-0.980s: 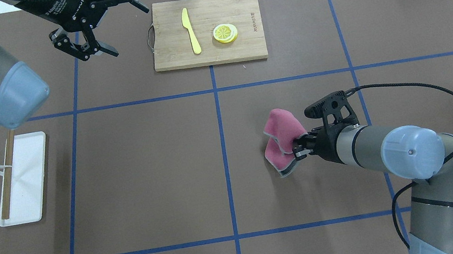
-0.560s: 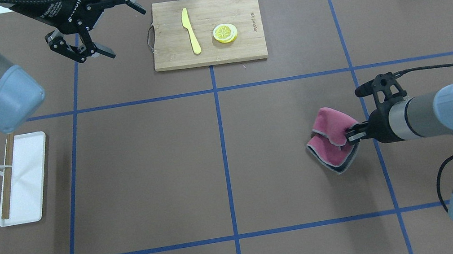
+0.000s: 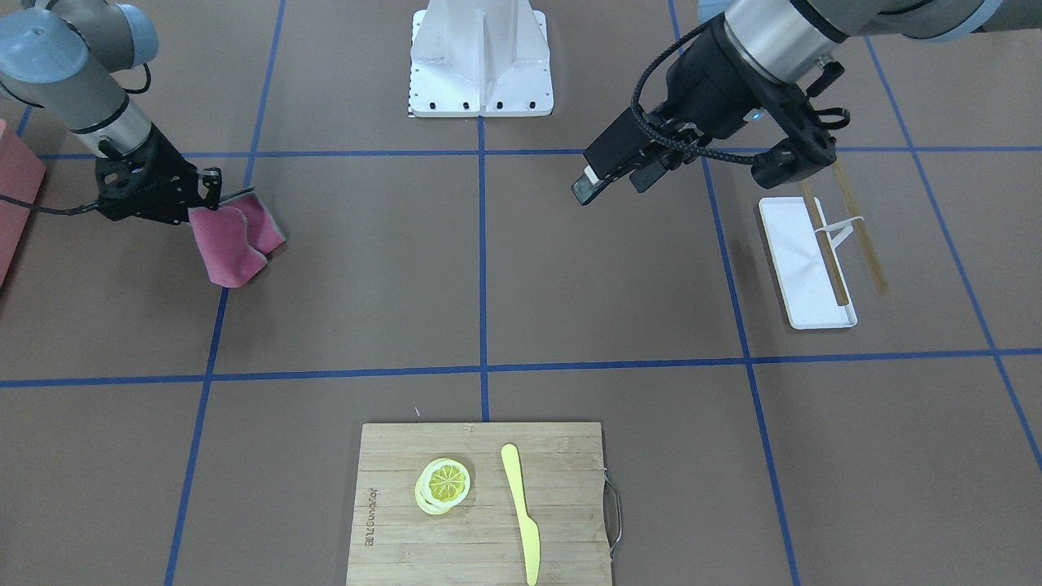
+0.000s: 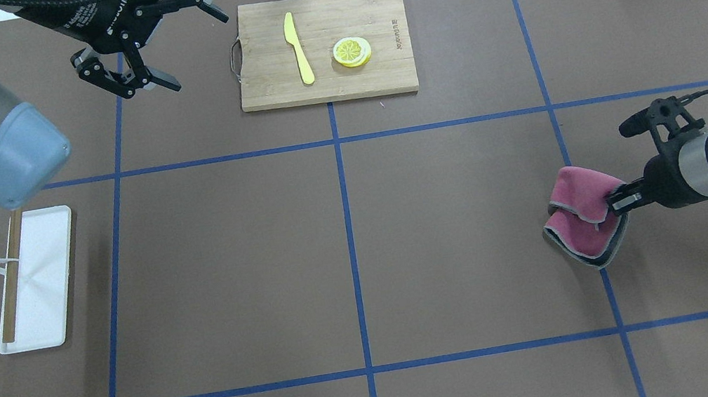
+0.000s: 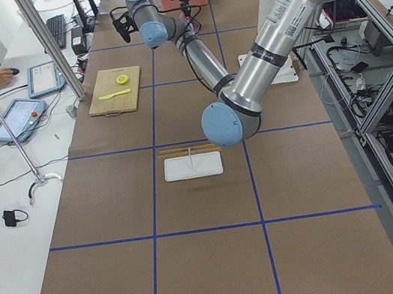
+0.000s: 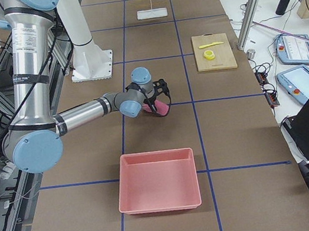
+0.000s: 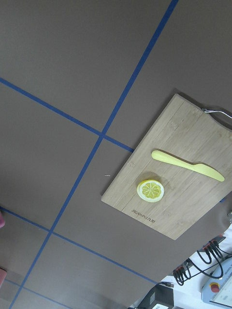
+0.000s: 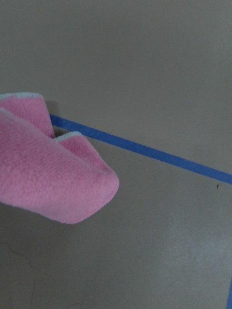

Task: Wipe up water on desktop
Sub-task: 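Wipe the pink cloth back and forth across the table with the right gripper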

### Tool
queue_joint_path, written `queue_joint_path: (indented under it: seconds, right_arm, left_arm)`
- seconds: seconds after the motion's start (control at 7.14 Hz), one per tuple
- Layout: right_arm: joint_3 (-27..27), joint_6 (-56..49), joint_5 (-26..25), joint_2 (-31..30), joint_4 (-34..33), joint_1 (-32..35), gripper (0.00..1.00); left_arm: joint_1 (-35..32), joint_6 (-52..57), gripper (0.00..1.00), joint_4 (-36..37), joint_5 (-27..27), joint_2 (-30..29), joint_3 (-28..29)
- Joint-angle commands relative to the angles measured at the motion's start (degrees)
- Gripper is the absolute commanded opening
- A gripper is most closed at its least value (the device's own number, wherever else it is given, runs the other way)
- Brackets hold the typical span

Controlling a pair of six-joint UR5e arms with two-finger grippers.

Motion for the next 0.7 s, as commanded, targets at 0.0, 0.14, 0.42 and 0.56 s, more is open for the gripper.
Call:
queue_joint_path:
  seconds: [0.0,0.14,0.42,0.56]
  right_arm:
    - [0.03,4.20,-0.11,2.25,-0.33,-4.21,0.00]
    - [0.38,14.25,-0.37,8.88,-5.29,-8.76,0.00]
    - [0.30,21.18,-7.35,28.72,-26.50,-16.67,0.00]
    - [-1.18,23.56,-11.50,35.60,-33.31,-19.94,0.00]
  left_arm:
    - [0.21,0.11,0.98,-1.68,0.00,2.12,-0.73]
    - [0.13,0.11,0.98,-1.60,0.00,2.31,-0.74]
    - [0.04,0.20,0.98,-1.60,0.09,3.01,-0.65]
    - [-0.31,0.72,0.98,-1.60,0.09,3.10,-0.65]
